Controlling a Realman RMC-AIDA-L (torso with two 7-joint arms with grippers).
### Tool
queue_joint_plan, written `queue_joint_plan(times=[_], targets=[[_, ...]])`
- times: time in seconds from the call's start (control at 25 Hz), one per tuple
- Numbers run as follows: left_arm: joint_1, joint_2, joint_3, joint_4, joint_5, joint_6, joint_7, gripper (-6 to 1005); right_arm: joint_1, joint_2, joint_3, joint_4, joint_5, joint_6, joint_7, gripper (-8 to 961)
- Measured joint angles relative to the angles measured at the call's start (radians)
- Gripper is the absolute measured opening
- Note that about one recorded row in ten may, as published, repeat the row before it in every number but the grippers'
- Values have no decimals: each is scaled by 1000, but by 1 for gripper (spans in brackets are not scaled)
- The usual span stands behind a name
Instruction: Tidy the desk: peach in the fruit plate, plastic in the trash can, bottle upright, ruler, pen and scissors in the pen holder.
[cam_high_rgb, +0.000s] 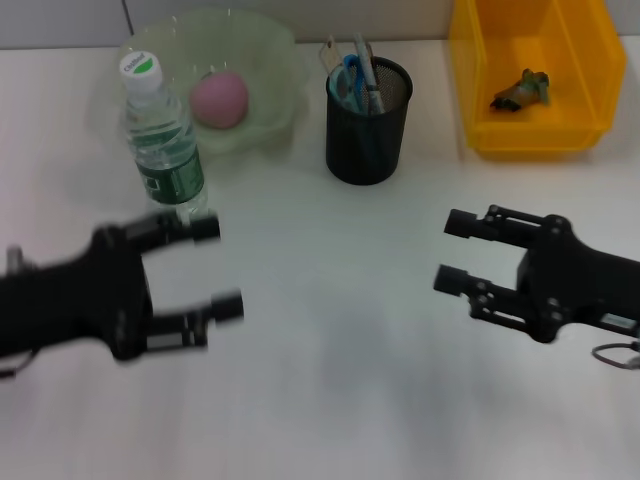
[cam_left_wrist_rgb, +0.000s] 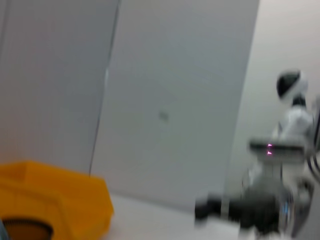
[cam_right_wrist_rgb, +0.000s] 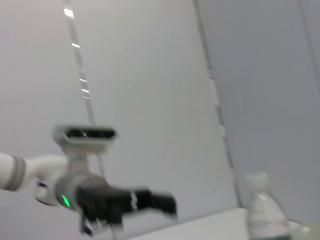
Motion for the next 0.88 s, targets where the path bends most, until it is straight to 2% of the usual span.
queue_joint_plan(times=[0.08,0.2,0.28,0.4,0.72,0.88], targets=[[8,0,-4,-32,34,6,50,731,5,2,-52,-40,-1,-34,51,567],[12,6,-5,-47,47,15,61,800,11,2,-98,-51,-2,-33,76,607],[13,10,-6,-53,52,19,61,846,13,4,-139,-55,-2,-28,84,674],[19,15,-7,-55,56,31,61,846,11,5,-152,-55,-2,-27,74,775],[10,18,-6,-78,91,34,65,846,-8,7,-211,-28,-1,-30,-43,770],[11,10,-5,-123,95,36,128,846,10,8,-231,36,7,-10,-117,771]])
